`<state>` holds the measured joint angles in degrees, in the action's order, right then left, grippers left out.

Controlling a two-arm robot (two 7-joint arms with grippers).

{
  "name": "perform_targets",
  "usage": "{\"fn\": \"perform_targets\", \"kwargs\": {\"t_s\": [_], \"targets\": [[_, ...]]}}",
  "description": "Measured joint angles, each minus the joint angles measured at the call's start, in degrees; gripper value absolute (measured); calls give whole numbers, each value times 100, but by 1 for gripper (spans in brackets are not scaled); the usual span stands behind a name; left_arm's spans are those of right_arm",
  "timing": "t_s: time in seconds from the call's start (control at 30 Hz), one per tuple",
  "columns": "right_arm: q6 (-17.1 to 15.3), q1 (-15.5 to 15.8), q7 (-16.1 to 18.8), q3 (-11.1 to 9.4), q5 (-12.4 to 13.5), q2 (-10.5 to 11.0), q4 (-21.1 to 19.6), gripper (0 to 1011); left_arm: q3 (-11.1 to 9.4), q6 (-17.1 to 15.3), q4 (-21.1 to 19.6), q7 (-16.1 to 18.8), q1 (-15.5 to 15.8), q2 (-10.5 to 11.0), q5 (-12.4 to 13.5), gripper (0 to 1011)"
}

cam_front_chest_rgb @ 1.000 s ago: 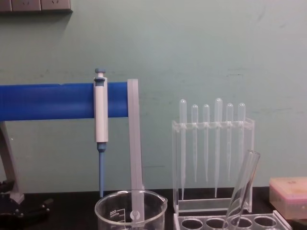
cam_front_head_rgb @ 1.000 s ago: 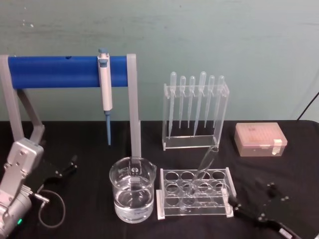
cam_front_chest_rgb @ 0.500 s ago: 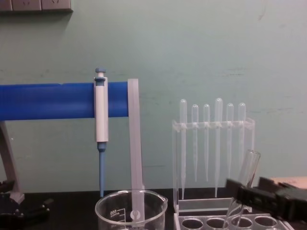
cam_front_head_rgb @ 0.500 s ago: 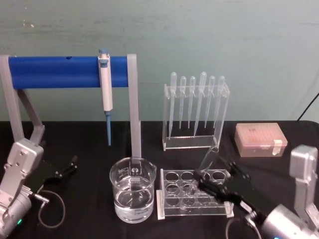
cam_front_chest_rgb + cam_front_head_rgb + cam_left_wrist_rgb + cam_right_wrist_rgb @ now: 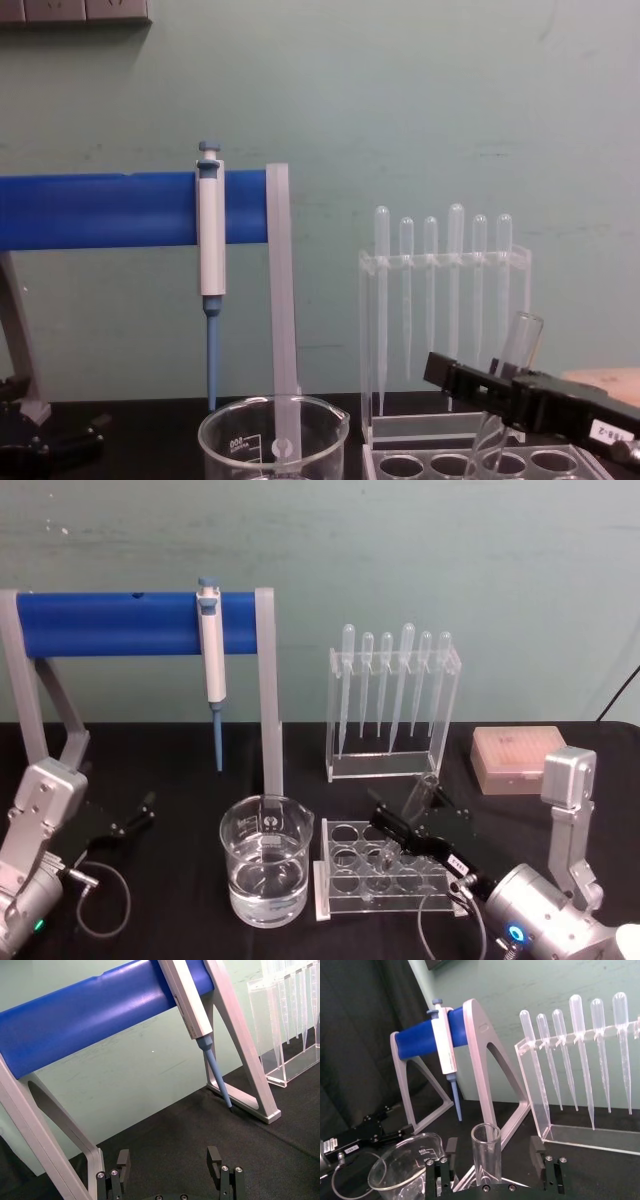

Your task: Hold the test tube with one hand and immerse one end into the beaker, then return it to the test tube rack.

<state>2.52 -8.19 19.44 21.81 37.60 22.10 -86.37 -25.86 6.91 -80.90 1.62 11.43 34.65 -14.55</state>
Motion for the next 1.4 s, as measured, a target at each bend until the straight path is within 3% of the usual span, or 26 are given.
{"fn": "perform_targets", "kwargs": {"t_s": [0.2, 0.8, 1.4], "targets": [[-48, -1, -11, -65, -76, -102, 61, 788, 0, 0, 0, 0, 0, 0, 0, 1000], [-205, 175, -39, -238, -352, -148, -270, 178, 0, 0, 0, 0, 0, 0, 0, 1000], [-348, 209, -120, -203, -949, -88, -649, 153, 0, 0, 0, 0, 0, 0, 0, 1000]]}}
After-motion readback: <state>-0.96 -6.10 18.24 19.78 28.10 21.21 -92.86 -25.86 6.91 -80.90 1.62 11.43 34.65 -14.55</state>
